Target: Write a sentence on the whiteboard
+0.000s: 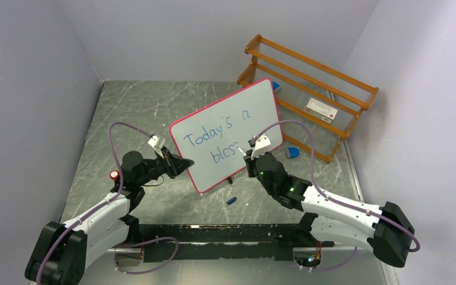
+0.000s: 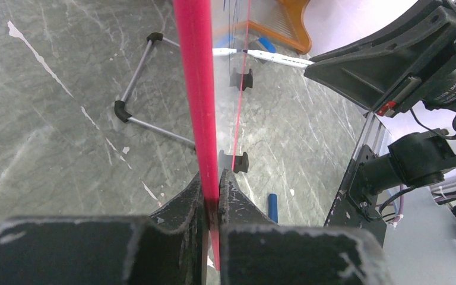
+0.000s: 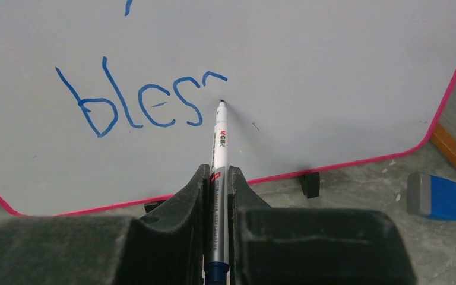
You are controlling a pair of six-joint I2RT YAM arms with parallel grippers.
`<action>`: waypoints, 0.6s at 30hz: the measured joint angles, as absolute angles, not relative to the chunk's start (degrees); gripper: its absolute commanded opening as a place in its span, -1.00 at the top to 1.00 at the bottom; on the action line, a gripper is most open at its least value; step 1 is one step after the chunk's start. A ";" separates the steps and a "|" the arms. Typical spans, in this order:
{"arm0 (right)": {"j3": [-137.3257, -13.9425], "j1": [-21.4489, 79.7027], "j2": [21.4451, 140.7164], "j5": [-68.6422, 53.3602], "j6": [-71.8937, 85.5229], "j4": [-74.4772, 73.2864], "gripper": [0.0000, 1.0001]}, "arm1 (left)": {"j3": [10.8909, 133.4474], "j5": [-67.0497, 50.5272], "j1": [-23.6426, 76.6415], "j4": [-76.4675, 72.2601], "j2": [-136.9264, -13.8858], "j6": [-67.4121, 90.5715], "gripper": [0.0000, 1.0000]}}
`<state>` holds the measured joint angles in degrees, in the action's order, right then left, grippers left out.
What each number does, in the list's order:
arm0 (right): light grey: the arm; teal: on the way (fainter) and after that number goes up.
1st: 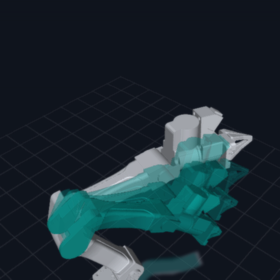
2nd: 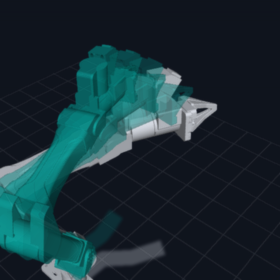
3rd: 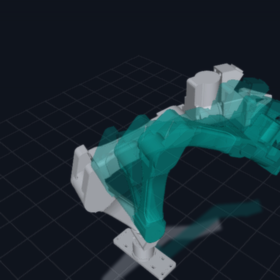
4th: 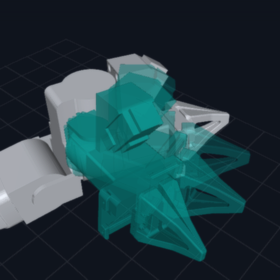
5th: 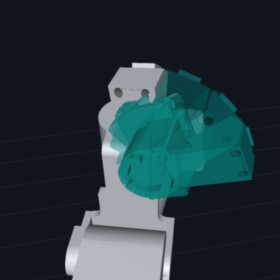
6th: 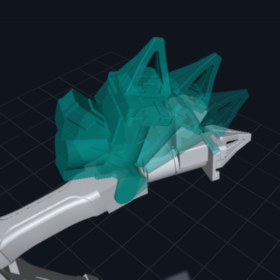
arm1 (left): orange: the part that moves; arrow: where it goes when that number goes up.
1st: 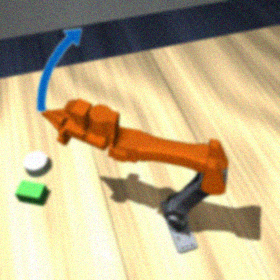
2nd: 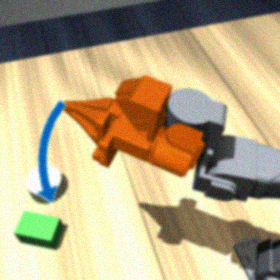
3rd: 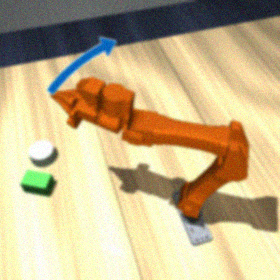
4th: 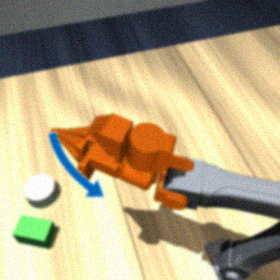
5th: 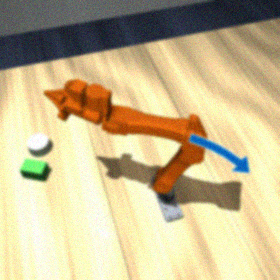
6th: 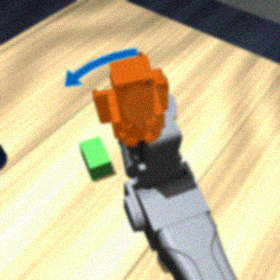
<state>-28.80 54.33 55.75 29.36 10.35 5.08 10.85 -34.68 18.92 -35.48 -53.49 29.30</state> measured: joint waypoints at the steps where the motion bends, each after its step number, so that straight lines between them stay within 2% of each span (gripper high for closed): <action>1: -28.80 54.33 55.75 29.58 10.50 4.84 1.00 | 10.85 -34.68 18.92 -35.48 -53.49 29.32 0.90; 18: -27.90 54.33 54.30 30.00 11.97 2.92 1.00 | 10.83 -34.50 18.94 -35.05 -53.15 29.30 0.90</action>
<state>-27.90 54.33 54.30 30.00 11.97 2.92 10.83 -34.50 18.94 -35.05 -53.15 29.30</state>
